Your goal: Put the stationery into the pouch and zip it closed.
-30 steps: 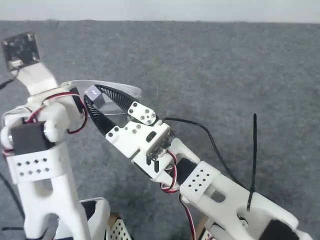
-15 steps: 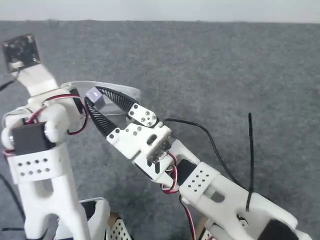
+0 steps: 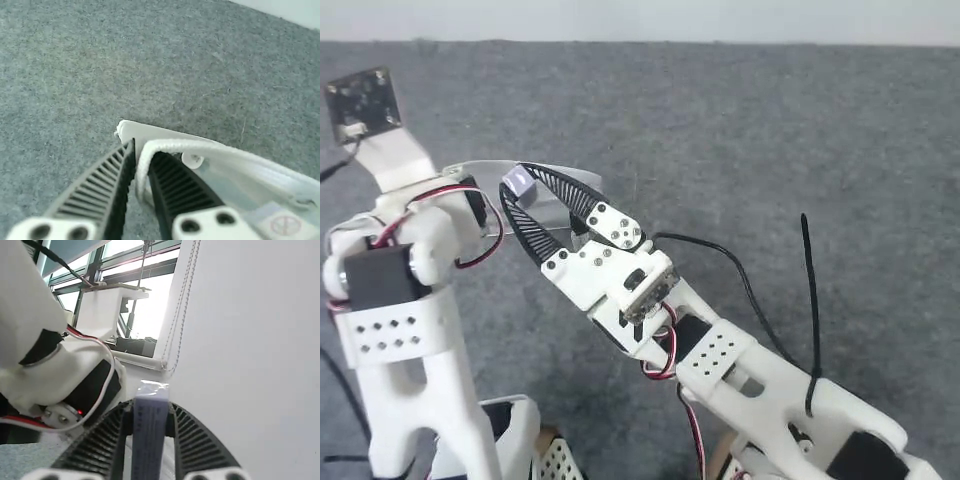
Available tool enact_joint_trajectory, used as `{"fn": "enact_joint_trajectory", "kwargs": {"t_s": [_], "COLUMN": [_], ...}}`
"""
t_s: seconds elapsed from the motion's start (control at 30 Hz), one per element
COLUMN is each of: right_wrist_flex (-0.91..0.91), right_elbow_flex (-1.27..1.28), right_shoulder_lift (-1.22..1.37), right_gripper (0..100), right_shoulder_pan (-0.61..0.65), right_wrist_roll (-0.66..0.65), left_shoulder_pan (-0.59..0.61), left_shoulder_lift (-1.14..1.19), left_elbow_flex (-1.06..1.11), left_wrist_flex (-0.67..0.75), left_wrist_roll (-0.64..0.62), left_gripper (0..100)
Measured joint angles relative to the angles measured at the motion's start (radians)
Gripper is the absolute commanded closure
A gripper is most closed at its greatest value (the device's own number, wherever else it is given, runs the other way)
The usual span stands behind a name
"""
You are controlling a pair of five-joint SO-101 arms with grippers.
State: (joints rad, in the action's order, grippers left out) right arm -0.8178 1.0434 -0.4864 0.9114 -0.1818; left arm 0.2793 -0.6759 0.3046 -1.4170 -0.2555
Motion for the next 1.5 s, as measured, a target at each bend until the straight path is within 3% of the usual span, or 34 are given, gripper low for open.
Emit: {"fn": "enact_joint_trajectory", "kwargs": {"t_s": [0.37, 0.77, 1.03, 1.5], "right_wrist_flex": [-0.017, -0.017, -0.017, -0.017], "right_elbow_flex": [-0.055, -0.064, -0.041, -0.011], "right_shoulder_lift": [0.180, 0.189, 0.189, 0.187], "right_gripper": [99.2, 99.1, 77.6, 87.5], "right_shoulder_pan": [0.000, -0.017, -0.017, -0.015], "right_wrist_roll": [-0.003, -0.005, -0.006, -0.075], "left_shoulder_pan": [-0.005, -0.005, -0.005, -0.005], "left_shoulder_lift": [0.000, 0.000, -0.002, -0.002], "left_elbow_flex": [0.000, 0.012, 0.015, 0.015], "left_wrist_flex": [0.000, 0.000, 0.000, 0.000], "left_wrist_roll": [0.000, 0.000, 0.000, 0.000], "left_gripper": [99, 99, 99, 99]}}
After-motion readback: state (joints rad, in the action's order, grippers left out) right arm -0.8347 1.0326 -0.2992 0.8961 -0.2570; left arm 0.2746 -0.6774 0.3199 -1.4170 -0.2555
